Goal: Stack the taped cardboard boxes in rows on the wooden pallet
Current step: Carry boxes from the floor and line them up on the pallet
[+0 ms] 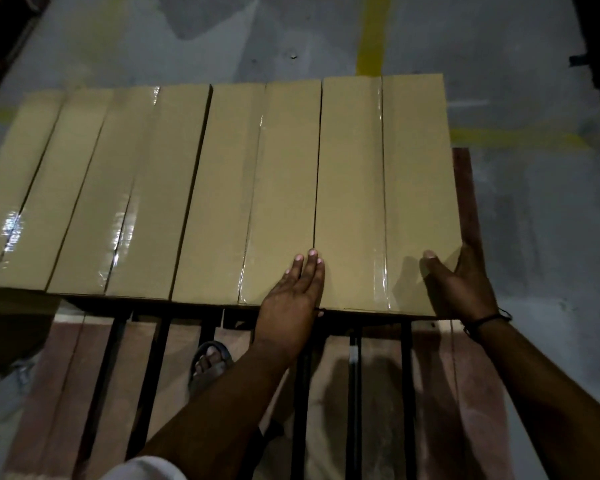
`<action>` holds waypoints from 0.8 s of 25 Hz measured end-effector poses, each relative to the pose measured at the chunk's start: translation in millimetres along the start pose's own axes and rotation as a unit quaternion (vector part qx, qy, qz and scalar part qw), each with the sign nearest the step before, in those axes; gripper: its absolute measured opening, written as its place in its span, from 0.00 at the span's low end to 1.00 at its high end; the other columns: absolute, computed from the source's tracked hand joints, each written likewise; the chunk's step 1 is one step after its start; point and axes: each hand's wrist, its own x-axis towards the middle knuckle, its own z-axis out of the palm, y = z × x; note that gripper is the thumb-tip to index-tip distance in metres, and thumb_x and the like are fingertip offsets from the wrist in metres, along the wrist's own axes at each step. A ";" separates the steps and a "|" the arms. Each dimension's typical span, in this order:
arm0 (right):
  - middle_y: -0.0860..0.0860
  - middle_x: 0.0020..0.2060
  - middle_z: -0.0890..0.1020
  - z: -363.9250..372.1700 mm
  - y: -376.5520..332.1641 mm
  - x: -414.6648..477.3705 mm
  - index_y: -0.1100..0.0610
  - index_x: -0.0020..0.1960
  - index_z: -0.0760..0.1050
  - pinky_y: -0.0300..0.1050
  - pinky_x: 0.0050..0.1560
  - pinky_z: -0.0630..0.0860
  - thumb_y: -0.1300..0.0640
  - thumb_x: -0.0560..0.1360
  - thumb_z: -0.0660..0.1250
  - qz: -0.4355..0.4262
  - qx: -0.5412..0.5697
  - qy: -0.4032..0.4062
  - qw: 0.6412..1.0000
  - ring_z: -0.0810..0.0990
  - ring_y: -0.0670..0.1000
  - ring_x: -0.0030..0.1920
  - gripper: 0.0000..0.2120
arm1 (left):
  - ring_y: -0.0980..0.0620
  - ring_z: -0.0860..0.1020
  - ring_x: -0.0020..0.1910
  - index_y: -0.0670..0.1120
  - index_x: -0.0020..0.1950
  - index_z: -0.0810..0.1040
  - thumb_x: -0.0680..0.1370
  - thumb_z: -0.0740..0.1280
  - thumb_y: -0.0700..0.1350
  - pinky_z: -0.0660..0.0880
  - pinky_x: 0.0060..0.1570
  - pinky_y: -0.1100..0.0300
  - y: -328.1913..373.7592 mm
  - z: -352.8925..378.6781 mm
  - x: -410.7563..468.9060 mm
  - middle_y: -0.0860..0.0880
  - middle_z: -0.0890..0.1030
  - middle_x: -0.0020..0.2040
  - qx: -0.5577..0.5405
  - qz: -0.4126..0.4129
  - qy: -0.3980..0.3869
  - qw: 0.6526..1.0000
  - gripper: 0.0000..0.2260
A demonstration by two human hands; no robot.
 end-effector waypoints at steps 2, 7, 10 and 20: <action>0.50 0.68 0.76 -6.4 -1.7 -3.6 0.49 0.77 0.64 0.58 0.71 0.71 0.20 0.62 0.65 -0.020 0.010 -0.004 1.000 0.75 0.55 0.67 0.52 | 0.48 0.42 0.83 0.46 0.84 0.42 0.81 0.68 0.50 0.43 0.76 0.59 -2.8 1.7 1.3 0.48 0.39 0.83 0.001 0.008 0.002 1.000 0.42; 0.52 0.71 0.74 -7.8 6.3 -0.1 0.48 0.78 0.62 0.62 0.71 0.71 0.18 0.62 0.66 -0.050 0.006 -0.033 0.998 0.73 0.56 0.70 0.54 | 0.49 0.42 0.83 0.46 0.84 0.42 0.82 0.68 0.49 0.43 0.75 0.60 -5.5 1.6 1.1 0.48 0.39 0.84 0.007 0.005 -0.005 1.000 0.42; 0.52 0.72 0.73 -9.5 7.9 3.5 0.46 0.79 0.59 0.62 0.70 0.72 0.18 0.63 0.66 -0.050 -0.013 -0.035 0.998 0.74 0.56 0.69 0.54 | 0.49 0.42 0.83 0.46 0.85 0.43 0.82 0.68 0.50 0.43 0.74 0.61 -6.1 3.1 2.2 0.49 0.39 0.84 0.012 0.008 -0.001 1.000 0.41; 0.62 0.82 0.50 -26.3 -42.6 -41.3 0.60 0.83 0.44 0.59 0.80 0.53 0.34 0.78 0.64 -0.131 -0.272 -0.006 0.953 0.52 0.63 0.81 0.49 | 0.46 0.42 0.83 0.45 0.84 0.39 0.81 0.66 0.57 0.44 0.81 0.51 12.9 -40.3 0.8 0.45 0.40 0.84 0.041 -0.002 -0.114 0.993 0.44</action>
